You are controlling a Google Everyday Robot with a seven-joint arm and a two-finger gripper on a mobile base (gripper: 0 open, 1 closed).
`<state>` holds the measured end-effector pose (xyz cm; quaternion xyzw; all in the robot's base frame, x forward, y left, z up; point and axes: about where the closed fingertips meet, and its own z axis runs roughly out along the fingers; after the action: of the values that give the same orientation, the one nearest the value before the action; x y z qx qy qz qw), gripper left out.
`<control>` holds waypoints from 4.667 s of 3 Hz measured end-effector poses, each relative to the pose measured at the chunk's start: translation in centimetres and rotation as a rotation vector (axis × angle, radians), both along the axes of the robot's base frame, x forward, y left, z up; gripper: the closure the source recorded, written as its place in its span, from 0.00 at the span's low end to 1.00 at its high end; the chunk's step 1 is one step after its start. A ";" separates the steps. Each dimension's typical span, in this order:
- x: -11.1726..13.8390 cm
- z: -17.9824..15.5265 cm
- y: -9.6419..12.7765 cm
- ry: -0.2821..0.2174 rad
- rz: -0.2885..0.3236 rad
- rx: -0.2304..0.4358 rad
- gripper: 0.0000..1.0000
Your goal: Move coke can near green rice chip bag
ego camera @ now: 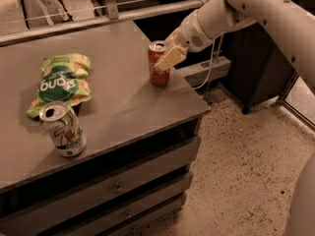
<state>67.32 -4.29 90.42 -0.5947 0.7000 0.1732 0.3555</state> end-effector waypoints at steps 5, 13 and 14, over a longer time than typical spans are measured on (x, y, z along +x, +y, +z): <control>5.5 1.9 14.0 -0.082 0.260 0.086 1.00; -0.8 1.9 16.9 -0.032 0.370 0.140 0.00; -2.8 3.6 13.6 -0.054 0.278 0.095 0.00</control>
Offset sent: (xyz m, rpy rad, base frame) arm 0.0692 0.1069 0.0326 0.0308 -0.0758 0.2362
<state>64.49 9.36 94.03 -0.6730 0.5920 0.2374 0.3745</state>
